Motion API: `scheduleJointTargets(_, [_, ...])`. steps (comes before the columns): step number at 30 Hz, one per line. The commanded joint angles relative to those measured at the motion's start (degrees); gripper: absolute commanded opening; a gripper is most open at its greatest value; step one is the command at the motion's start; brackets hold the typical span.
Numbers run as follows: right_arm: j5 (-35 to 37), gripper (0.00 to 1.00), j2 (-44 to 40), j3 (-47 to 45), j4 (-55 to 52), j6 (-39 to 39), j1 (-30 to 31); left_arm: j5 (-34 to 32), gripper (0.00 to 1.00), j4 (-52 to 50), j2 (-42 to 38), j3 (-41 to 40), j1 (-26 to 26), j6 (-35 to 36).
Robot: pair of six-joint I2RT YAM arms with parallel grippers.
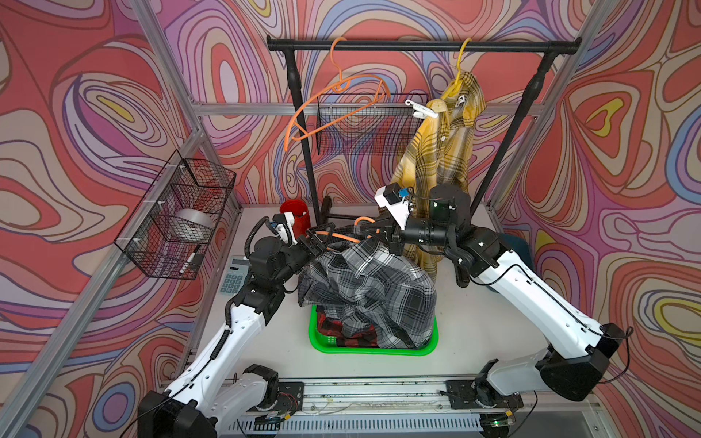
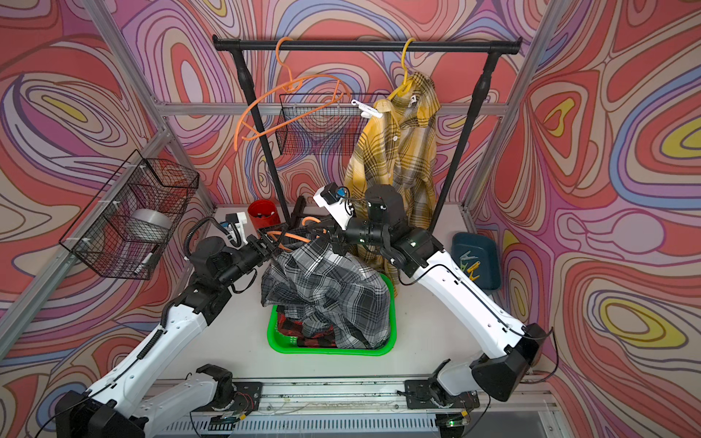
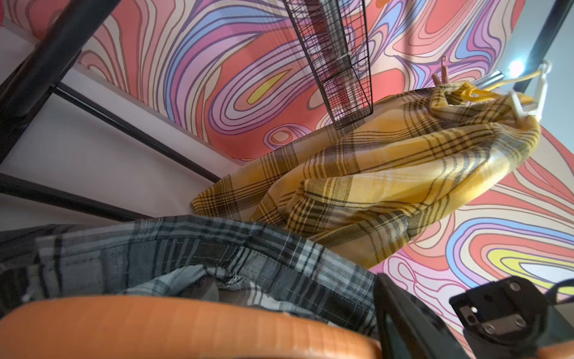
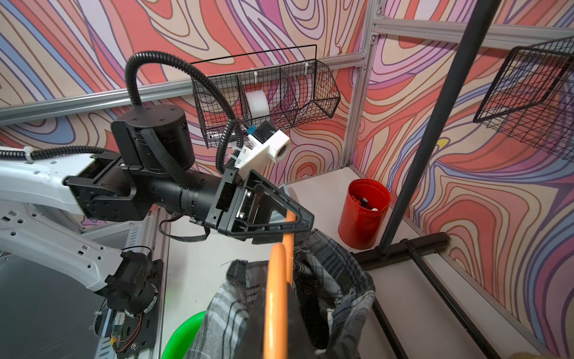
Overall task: Remove the clothespins securing long-sleeve shirts to the hanger
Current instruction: Remove the long-sleeve shirt from the hanger.
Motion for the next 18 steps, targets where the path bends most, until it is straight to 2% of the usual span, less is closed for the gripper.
scheduleJointTargets(1, [1.2, 0.0, 1.26, -0.92, 2.69, -0.93, 1.39, 1.76, 0.74, 3.8, 0.21, 2.63, -1.41, -4.53])
scheduleJointTargets(5, [0.55, 0.0, 1.67, -1.52, 3.13, -1.35, 2.4, 0.99, 0.73, 4.22, 1.26, 3.1, -2.32, -5.14])
scheduleJointTargets(8, [0.53, 0.0, 2.69, -1.2, 1.98, -2.2, 3.36, 0.85, 0.67, 8.24, 3.05, 2.91, -2.93, -7.53])
scheduleJointTargets(13, [0.65, 0.0, 3.93, -1.21, 0.13, -2.42, 4.12, 0.52, 0.42, 14.57, 6.79, 4.25, -4.14, -11.18])
scheduleJointTargets(18, [0.95, 0.0, 3.82, -2.24, -0.63, -1.92, 4.13, 0.55, 0.05, 17.54, 9.1, 6.03, -4.45, -13.81])
